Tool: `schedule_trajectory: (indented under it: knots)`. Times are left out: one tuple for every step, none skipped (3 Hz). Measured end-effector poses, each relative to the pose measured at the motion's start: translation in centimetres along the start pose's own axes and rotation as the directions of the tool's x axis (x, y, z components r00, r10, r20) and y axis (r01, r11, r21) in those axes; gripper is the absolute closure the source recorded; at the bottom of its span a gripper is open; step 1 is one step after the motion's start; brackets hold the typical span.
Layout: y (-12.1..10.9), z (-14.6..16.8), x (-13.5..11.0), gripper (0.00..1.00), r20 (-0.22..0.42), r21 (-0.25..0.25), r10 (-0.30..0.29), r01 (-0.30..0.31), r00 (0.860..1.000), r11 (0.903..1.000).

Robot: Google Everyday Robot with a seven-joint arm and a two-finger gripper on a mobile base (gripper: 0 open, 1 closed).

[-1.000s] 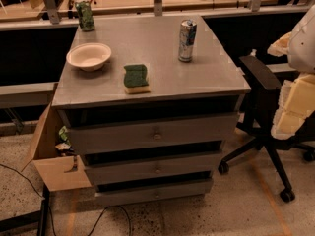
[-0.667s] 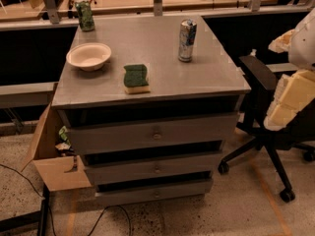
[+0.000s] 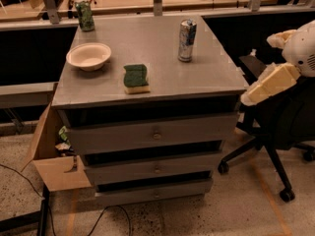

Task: Move redbull can near paper bowl

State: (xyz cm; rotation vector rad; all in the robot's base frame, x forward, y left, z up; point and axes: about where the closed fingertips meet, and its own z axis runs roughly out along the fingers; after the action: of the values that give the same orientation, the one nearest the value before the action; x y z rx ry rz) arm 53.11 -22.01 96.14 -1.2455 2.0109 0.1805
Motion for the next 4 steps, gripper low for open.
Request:
schedule_trajectory:
  knots:
    - [-2.5, 3.4, -1.3, 0.0, 0.174, 0.039, 0.083, -0.091, 0.981, 0.9951]
    - [-5.4, 5.9, -3.4, 0.0, 0.28, 0.11, 0.122, -0.158, 0.952, 0.9812]
    - [-7.5, 5.4, -4.1, 0.0, 0.318, 0.186, 0.113, -0.179, 0.941, 0.966]
    - [-7.5, 5.4, -4.1, 0.0, 0.319, 0.186, 0.113, -0.179, 0.941, 0.966]
